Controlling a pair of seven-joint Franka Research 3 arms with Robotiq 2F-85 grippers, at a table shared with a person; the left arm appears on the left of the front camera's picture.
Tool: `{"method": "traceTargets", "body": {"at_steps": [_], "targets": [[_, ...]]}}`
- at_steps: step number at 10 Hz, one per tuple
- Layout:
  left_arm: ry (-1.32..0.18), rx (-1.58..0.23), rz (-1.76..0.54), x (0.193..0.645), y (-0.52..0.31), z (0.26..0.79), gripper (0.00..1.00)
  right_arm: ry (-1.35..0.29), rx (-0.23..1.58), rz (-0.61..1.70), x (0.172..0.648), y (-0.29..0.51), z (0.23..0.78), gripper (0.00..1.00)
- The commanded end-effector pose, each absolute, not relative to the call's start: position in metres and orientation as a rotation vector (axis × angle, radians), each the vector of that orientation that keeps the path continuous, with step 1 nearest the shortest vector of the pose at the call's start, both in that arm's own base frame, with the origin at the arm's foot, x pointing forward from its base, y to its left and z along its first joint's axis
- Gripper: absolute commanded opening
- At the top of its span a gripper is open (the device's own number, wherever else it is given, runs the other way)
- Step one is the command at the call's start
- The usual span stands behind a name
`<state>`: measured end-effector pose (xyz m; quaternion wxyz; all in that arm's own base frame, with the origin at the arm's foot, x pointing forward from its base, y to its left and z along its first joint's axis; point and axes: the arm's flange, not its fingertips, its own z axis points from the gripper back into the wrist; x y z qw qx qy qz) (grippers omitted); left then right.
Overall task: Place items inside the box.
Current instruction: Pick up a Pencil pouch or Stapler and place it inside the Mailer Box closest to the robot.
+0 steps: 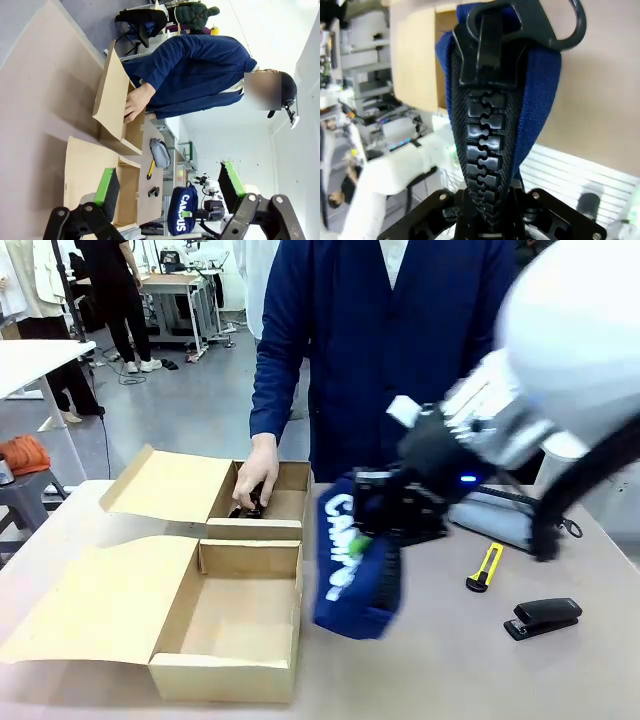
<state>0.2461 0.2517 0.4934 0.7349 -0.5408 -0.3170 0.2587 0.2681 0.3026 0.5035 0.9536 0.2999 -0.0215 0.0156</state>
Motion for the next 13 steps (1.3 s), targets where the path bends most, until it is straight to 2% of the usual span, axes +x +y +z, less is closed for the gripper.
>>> {"method": "traceTargets", "body": {"at_steps": [1, 2, 3, 4, 5, 6, 7, 9, 10, 13], "targets": [[-0.718, -1.199, 0.551, 0.246, 0.251, 0.495, 1.0, -0.072, 0.574, 0.015, 0.311, 0.382, 0.484, 0.06], [-0.718, -1.199, 0.551, 0.246, 0.251, 0.495, 1.0, -0.013, 0.531, 0.077, 0.314, 0.412, 0.472, 0.06], [-0.718, -1.199, 0.551, 0.246, 0.251, 0.495, 1.0, 0.165, 0.44, 0.331, 0.31, 0.416, 0.465, 0.06], [-0.718, -1.199, 0.551, 0.246, 0.251, 0.495, 1.0, -0.044, 0.592, 0.056, 0.289, 0.379, 0.478, 0.06], [-0.718, -1.199, 0.551, 0.246, 0.251, 0.495, 1.0, -0.044, 0.592, 0.056, 0.289, 0.379, 0.478, 0.06], [-0.718, -1.199, 0.551, 0.246, 0.251, 0.495, 1.0, 0.054, 0.542, 0.154, 0.301, 0.413, 0.452, 0.06], [-0.718, -1.199, 0.551, 0.246, 0.251, 0.495, 1.0, -0.051, 0.467, 0.032, 0.3, 0.416, 0.452, 0.06], [-0.718, -1.199, 0.551, 0.246, 0.251, 0.495, 1.0, -0.133, 0.406, -0.041, 0.319, 0.45, 0.444, 0.06], [-0.718, -1.199, 0.551, 0.246, 0.251, 0.495, 1.0, -0.15, 0.328, -0.094, 0.328, 0.462, 0.439, 0.06], [-0.718, -1.199, 0.551, 0.246, 0.251, 0.495, 1.0, -0.092, 0.246, -0.082, 0.339, 0.475, 0.41, 0.06]]}}
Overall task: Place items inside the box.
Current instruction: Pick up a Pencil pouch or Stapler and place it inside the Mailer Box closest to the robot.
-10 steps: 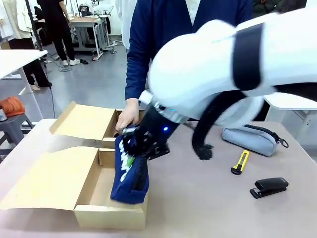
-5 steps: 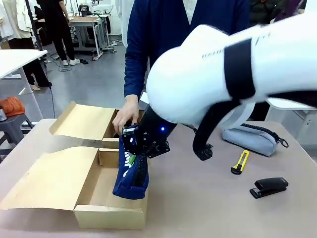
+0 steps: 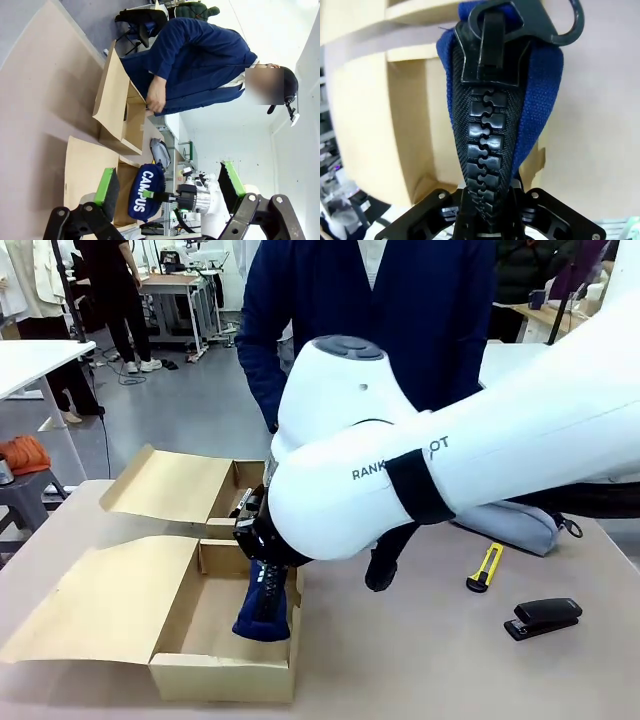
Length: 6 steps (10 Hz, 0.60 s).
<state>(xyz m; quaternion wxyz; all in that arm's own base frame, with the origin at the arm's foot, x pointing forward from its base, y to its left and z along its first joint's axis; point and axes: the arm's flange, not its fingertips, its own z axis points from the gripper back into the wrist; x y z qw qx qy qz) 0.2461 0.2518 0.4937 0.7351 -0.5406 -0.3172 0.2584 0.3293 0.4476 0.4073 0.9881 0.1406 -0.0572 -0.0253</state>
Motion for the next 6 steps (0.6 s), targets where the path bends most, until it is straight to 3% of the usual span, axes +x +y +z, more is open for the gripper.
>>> {"method": "traceTargets", "body": {"at_steps": [1, 6], "targets": [[-0.718, -1.199, 0.551, 0.246, 0.251, 0.495, 1.0, -0.071, 0.264, -0.062, 0.34, 0.477, 0.398, 0.06], [-0.718, -1.199, 0.551, 0.246, 0.251, 0.495, 1.0, 0.002, 0.253, -0.028, 0.336, 0.484, 0.367, 0.06]]}}
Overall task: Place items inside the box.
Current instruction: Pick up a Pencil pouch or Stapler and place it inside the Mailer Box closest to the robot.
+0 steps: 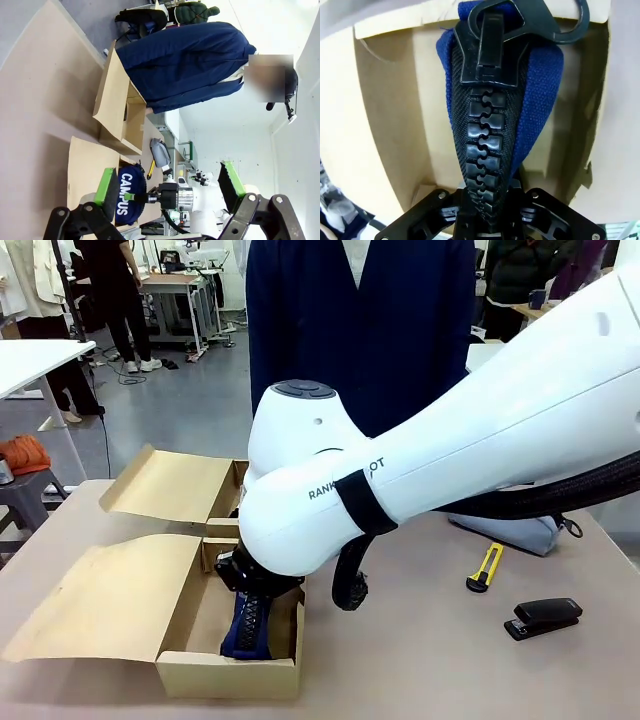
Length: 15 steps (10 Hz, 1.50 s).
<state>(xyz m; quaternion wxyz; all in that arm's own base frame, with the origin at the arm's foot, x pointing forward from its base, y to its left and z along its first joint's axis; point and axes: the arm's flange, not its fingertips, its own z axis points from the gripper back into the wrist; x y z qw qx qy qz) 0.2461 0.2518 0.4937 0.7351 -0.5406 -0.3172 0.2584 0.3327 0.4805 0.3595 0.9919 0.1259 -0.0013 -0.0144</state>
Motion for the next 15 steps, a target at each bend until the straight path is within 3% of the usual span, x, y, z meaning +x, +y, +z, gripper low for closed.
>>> {"method": "traceTargets", "body": {"at_steps": [1, 3, 4, 5, 6, 7, 15], "targets": [[-0.718, -1.199, 0.551, 0.2464, 0.2505, 0.4946, 1.0, 0.002, 0.251, -0.033, 0.3368, 0.4835, 0.3663, 0.06], [-0.718, -1.199, 0.551, 0.2464, 0.2505, 0.4946, 1.0, 0.018, 0.234, -0.029, 0.3357, 0.4833, 0.3637, 0.06], [-0.718, -1.199, 0.551, 0.2464, 0.2505, 0.4946, 1.0, 0.026, 0.239, -0.027, 0.3361, 0.4829, 0.364, 0.2], [-0.718, -1.199, 0.551, 0.2464, 0.2505, 0.4946, 1.0, 0.027, 0.233, -0.015, 0.3361, 0.4824, 0.3637, 0.63], [-0.718, -1.199, 0.551, 0.2464, 0.2505, 0.4946, 1.0, 0.025, 0.24, -0.014, 0.336, 0.4819, 0.3637, 0.77], [-0.718, -1.199, 0.551, 0.2464, 0.2505, 0.4946, 1.0, 0.026, 0.26, -0.009, 0.3354, 0.4805, 0.3647, 1.0], [-0.718, -1.199, 0.551, 0.2464, 0.2505, 0.4946, 1.0, 0.017, 0.281, 0.039, 0.3312, 0.4752, 0.3709, 1.0]]}}
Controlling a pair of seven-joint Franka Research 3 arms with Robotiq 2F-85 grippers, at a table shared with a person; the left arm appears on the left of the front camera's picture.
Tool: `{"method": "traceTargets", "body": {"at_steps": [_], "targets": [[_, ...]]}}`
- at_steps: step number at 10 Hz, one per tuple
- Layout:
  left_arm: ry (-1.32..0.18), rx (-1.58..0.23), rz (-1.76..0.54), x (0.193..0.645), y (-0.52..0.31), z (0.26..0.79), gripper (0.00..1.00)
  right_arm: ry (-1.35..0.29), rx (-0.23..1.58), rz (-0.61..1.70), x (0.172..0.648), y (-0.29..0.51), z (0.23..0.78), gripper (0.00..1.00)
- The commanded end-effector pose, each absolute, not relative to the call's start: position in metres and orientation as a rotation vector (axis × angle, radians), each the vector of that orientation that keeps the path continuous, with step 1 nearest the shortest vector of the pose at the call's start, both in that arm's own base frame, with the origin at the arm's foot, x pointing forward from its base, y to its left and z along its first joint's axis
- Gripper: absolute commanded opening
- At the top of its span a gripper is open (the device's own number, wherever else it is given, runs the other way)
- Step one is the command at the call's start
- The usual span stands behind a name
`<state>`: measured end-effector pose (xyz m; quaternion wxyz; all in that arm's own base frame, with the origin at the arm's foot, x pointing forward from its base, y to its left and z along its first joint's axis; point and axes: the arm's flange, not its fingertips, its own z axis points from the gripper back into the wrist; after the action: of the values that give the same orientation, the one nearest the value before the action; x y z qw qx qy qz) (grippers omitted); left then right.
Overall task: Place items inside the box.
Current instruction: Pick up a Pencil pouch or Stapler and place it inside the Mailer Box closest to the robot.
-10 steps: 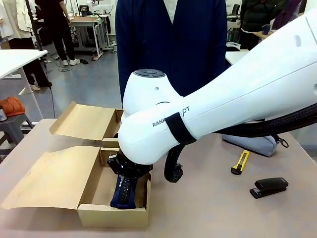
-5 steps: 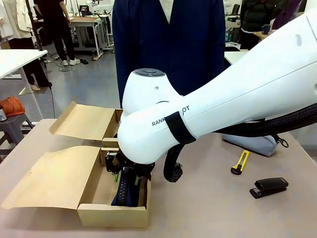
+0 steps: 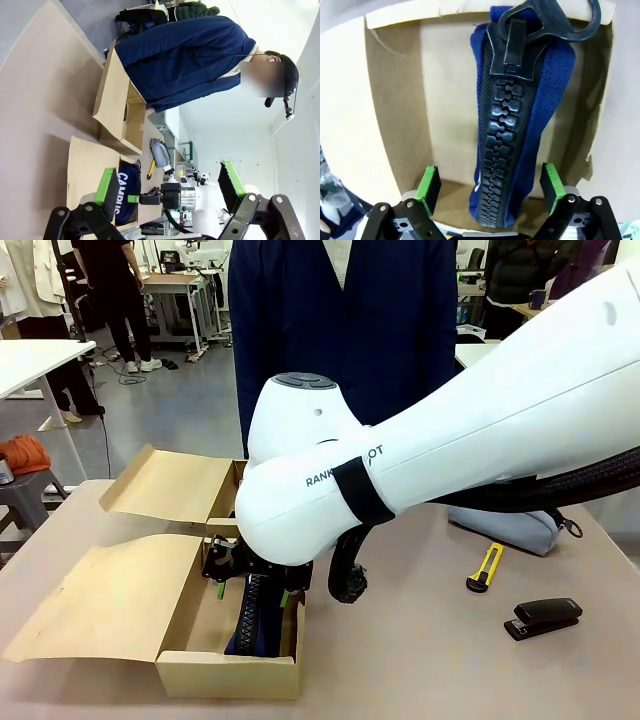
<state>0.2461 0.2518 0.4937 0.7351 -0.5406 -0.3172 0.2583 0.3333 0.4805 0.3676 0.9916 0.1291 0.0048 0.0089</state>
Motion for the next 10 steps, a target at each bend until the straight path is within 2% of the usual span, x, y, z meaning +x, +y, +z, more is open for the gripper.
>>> {"method": "traceTargets", "body": {"at_steps": [1, 2, 4, 5, 6, 7, 10], "targets": [[-0.718, -1.199, 0.551, 0.246, 0.251, 0.495, 1.0, 0.013, 0.305, 0.063, 0.329, 0.471, 0.377, 1.0], [-0.718, -1.199, 0.551, 0.246, 0.251, 0.495, 1.0, 0.024, 0.401, 0.134, 0.322, 0.456, 0.395, 1.0], [-0.718, -1.199, 0.551, 0.246, 0.251, 0.495, 1.0, -0.016, 0.327, 0.141, 0.284, 0.429, 0.439, 1.0], [-0.718, -1.199, 0.551, 0.246, 0.251, 0.495, 1.0, -0.049, 0.339, 0.097, 0.258, 0.398, 0.469, 1.0], [-0.718, -1.199, 0.551, 0.246, 0.251, 0.495, 1.0, -0.169, 0.342, -0.043, 0.238, 0.368, 0.487, 1.0], [-0.718, -1.199, 0.551, 0.246, 0.251, 0.495, 1.0, -0.022, 0.343, 0.111, 0.291, 0.446, 0.442, 1.0], [-0.718, -1.199, 0.551, 0.246, 0.251, 0.495, 1.0, -0.069, 0.339, 0.061, 0.267, 0.417, 0.463, 1.0]]}}
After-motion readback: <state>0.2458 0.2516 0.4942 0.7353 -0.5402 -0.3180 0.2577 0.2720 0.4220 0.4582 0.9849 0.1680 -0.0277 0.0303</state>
